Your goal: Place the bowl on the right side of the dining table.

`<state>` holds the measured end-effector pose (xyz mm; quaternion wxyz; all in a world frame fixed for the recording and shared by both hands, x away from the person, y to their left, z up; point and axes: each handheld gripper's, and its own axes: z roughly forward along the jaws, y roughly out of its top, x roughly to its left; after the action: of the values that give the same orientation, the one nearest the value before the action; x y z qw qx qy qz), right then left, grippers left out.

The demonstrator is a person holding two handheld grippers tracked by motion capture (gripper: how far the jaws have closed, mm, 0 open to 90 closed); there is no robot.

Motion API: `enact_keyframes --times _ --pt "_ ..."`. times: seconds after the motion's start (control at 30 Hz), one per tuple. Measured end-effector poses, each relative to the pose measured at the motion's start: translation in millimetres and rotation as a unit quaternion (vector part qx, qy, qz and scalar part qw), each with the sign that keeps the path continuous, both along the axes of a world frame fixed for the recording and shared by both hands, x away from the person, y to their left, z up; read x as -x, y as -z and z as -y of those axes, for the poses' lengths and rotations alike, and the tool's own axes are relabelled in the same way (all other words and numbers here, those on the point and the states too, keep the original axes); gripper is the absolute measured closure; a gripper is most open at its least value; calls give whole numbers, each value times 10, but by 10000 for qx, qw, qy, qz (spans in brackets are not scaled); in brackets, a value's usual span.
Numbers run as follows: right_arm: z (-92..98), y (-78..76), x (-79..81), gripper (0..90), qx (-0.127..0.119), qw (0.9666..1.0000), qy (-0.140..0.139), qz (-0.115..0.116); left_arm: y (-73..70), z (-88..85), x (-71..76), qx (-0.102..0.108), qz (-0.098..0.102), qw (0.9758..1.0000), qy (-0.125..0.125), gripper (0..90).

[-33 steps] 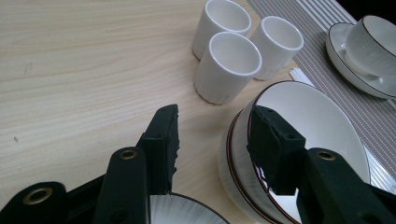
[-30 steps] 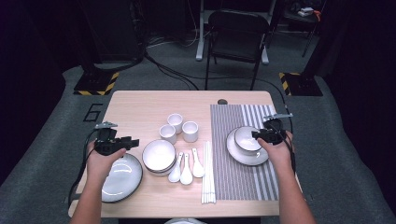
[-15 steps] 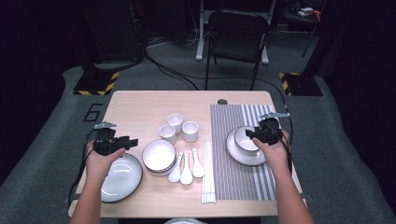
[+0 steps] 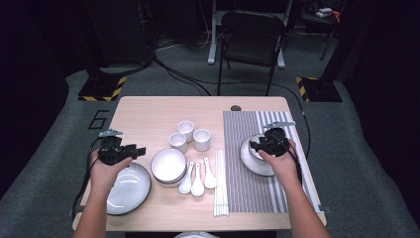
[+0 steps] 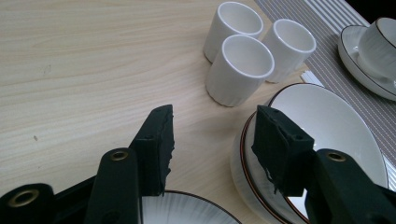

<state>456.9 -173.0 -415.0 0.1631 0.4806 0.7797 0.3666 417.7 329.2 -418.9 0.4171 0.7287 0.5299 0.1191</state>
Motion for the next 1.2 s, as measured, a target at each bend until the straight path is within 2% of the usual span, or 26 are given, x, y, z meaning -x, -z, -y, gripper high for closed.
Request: enact_keyframes --times 0.23,0.27,0.33,0.6,0.73,0.77,0.93,1.17,1.2 --pt "-111 30 13 545 79 9998 -166 23 -1 -2 1 -8 -2 10000 14 502" --pt "-133 26 24 545 48 9999 -111 -17 1 -2 0 6 3 10000 13 502" --pt "-145 32 23 550 102 9998 -190 38 -2 -5 1 13 -15 10000 22 505" --pt "-285 41 52 583 155 9989 -434 6 -4 -6 5 5 11 10000 17 502" --pt "-350 57 63 591 96 9988 -477 -108 -11 -12 13 26 0 10000 -21 499" --pt "-357 62 66 591 120 9984 -542 -79 -9 -11 13 50 48 10000 -49 499" --pt "-450 70 89 580 78 9979 -639 -14 -23 -32 12 26 14 10000 -1 500" --pt "-539 134 86 586 -70 9975 -688 -169 -39 -58 18 70 41 10000 -44 502" --pt "-549 149 76 587 -50 9971 -754 -133 -41 -63 17 52 40 10000 -37 502"
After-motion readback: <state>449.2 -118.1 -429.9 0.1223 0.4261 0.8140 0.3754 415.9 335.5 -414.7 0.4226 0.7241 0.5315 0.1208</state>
